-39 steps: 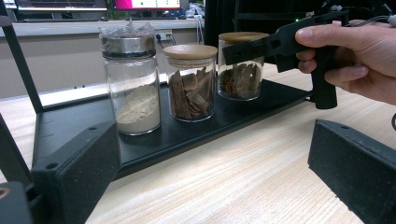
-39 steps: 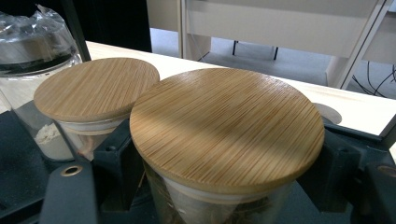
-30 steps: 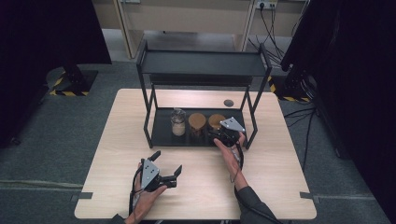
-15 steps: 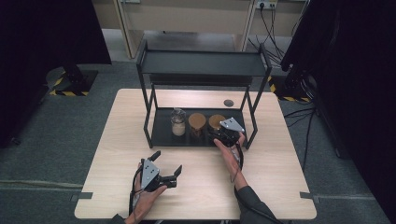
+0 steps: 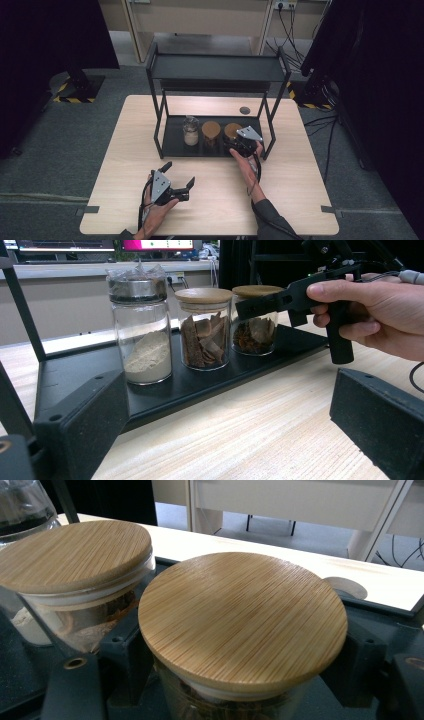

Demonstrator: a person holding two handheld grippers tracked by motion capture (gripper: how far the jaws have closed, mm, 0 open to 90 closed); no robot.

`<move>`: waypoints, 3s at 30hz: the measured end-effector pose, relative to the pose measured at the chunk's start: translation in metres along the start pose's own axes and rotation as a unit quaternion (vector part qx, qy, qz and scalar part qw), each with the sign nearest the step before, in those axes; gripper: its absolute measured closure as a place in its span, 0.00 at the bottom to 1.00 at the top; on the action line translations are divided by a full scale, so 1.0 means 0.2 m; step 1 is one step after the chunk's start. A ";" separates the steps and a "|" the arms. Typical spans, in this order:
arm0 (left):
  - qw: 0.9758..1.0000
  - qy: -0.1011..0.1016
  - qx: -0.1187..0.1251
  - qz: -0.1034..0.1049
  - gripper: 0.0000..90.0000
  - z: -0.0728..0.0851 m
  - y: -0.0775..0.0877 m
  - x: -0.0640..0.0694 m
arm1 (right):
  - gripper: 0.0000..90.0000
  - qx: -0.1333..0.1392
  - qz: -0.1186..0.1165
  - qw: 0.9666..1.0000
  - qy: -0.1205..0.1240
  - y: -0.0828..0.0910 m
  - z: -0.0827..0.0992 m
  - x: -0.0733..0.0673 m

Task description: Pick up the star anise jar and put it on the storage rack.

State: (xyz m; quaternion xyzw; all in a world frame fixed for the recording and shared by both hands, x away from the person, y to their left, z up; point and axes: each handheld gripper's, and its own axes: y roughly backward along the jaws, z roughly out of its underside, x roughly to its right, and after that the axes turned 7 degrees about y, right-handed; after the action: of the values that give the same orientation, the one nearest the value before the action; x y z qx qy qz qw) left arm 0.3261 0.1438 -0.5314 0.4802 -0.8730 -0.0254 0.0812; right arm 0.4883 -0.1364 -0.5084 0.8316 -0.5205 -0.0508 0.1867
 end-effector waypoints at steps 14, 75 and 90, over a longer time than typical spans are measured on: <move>1.000 0.000 0.000 0.000 0.02 0.00 0.00 0.00 | 0.06 -0.002 -0.013 1.000 -0.021 0.04 -0.01 0.01; 1.000 -0.002 0.000 -0.001 0.02 0.00 0.00 0.00 | 0.02 0.027 -0.033 0.998 -0.038 0.24 0.03 -0.05; 1.000 -0.003 0.000 0.000 0.02 0.00 0.00 0.00 | 0.02 0.031 -0.037 0.998 -0.036 0.27 0.06 -0.07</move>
State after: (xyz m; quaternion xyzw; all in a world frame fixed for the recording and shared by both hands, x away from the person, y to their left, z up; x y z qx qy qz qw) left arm 0.3259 0.1434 -0.5314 0.4805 -0.8730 -0.0270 0.0791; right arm 0.4328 -0.1486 -0.5009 0.8534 -0.4972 -0.0713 0.1395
